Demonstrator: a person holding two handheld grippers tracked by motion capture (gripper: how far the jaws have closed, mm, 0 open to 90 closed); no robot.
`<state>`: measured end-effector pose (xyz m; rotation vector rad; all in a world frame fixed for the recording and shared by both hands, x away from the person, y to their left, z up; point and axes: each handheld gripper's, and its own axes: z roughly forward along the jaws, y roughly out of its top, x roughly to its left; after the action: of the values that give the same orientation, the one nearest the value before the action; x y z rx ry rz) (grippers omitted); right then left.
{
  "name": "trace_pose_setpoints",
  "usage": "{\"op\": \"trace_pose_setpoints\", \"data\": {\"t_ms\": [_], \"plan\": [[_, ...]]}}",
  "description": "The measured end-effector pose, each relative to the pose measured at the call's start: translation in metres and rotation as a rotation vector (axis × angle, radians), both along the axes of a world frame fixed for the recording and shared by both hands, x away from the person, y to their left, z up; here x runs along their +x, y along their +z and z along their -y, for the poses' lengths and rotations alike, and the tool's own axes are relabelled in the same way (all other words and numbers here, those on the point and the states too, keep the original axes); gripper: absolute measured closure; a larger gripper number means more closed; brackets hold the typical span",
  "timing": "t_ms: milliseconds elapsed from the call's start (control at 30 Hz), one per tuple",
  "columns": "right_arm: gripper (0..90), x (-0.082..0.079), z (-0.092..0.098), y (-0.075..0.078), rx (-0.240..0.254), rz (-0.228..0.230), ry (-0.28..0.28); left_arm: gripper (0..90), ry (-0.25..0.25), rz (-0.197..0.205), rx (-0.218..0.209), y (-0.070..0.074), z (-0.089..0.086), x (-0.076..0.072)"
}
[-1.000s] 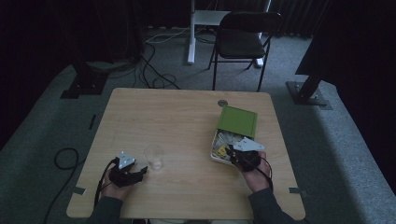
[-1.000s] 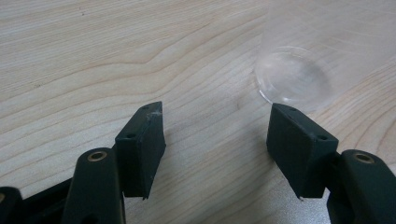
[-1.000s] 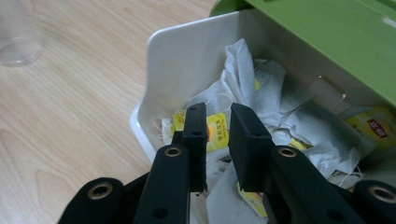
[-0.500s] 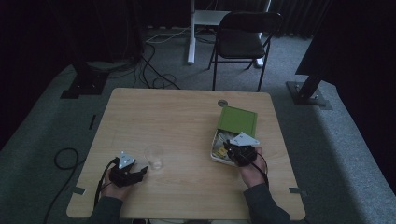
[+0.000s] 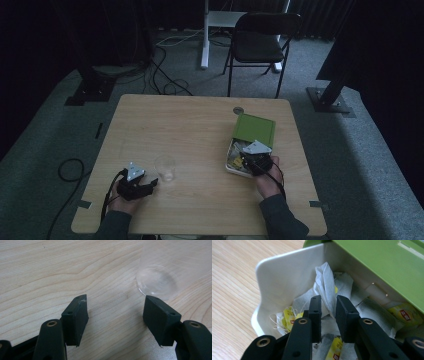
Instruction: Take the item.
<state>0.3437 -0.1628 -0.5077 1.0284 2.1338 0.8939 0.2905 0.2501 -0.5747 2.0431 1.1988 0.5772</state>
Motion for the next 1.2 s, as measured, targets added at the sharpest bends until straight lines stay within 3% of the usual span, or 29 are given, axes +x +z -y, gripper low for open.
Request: {"op": "trace_pose_setpoints", "data": {"t_ms": [167, 300, 533, 1200], "plan": [[82.4, 0.003, -0.002, -0.001, -0.045, -0.001, -0.004, 37.8, -0.001, 0.000, 0.001, 0.000, 0.000, 0.000], [87.8, 0.001, -0.001, 0.000, -0.038, 0.009, -0.017, 37.7, 0.000, 0.000, -0.001, 0.000, 0.000, 0.000], [88.1, -0.008, 0.006, 0.009, -0.007, 0.061, -0.025, 37.7, -0.001, -0.001, 0.001, 0.000, 0.000, 0.000], [88.5, -0.032, 0.009, 0.037, 0.018, 0.115, 0.050, 37.6, 0.000, 0.000, 0.000, 0.000, 0.000, 0.000]]}}
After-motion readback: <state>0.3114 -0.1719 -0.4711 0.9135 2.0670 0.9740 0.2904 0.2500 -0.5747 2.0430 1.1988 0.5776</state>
